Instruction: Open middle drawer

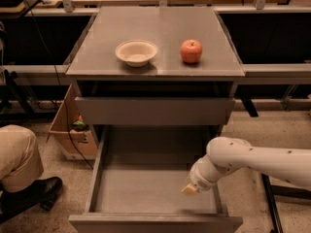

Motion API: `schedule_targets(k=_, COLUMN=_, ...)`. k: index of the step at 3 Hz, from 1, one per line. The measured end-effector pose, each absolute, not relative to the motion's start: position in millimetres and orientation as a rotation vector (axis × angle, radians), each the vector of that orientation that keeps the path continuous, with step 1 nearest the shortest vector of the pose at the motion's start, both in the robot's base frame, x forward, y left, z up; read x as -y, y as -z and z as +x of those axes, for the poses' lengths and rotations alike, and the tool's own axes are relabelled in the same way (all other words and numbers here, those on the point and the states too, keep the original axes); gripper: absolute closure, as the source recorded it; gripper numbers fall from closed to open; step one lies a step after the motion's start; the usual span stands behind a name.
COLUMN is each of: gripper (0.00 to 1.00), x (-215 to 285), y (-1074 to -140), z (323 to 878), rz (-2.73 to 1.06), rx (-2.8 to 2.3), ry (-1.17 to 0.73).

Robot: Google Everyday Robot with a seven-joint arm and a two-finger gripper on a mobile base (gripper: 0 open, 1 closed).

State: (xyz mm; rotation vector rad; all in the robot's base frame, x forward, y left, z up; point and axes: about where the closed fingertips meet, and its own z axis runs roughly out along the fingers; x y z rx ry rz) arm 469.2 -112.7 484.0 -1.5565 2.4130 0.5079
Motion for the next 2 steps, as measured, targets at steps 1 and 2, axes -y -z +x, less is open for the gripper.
schedule_targets(k=1, gripper=1.00, x=143, y=-535, z=482, rz=-1.546, rx=-2.396, ry=-0.267)
schedule_targets(k=2, gripper=1.00, x=144, y=-546, z=485, rz=-1.547, rx=-2.382, ry=-0.244)
